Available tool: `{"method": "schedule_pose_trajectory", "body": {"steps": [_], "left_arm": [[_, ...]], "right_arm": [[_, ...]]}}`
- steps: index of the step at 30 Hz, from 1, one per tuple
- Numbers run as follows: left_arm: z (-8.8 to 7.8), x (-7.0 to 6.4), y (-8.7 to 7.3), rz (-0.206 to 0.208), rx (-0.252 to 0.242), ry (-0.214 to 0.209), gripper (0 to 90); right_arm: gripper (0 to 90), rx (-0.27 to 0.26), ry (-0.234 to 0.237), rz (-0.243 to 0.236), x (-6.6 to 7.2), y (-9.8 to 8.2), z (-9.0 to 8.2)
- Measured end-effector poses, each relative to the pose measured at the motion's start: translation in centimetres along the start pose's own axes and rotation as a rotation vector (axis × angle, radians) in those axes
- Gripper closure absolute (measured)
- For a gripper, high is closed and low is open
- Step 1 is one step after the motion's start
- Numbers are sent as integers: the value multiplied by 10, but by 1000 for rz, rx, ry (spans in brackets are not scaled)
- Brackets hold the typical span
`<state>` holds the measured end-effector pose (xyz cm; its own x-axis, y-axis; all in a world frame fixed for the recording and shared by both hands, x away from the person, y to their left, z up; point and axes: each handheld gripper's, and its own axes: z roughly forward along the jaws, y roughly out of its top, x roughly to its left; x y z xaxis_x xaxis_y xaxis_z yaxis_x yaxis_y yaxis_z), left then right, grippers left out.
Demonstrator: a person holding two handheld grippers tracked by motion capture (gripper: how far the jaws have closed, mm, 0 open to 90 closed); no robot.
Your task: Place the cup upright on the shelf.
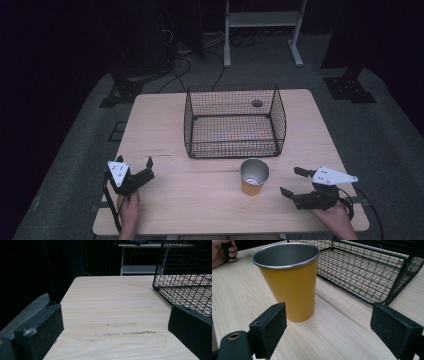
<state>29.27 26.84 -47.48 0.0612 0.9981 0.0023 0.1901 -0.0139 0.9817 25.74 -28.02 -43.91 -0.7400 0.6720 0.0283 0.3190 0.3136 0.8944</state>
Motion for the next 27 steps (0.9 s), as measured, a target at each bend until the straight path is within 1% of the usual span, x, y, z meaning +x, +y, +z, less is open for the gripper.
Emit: {"method": "schedule_pose_trajectory", "body": {"steps": [4, 11, 22, 26, 27], "left_arm": [[0, 0, 0, 0, 0, 0, 0], [0, 0, 0, 0, 0, 0, 0], [0, 0, 0, -2, -1, -1, 0], [0, 0, 0, -2, -1, -1, 0], [0, 0, 0, -2, -1, -1, 0]], "right_arm": [[129, 2, 19, -11, 7, 3, 3], [125, 8, 37, -33, 15, 6, 9], [108, 18, 57, -52, 22, 11, 17], [103, 17, 69, -50, 25, 14, 20], [100, 20, 74, -57, 27, 16, 22]]}}
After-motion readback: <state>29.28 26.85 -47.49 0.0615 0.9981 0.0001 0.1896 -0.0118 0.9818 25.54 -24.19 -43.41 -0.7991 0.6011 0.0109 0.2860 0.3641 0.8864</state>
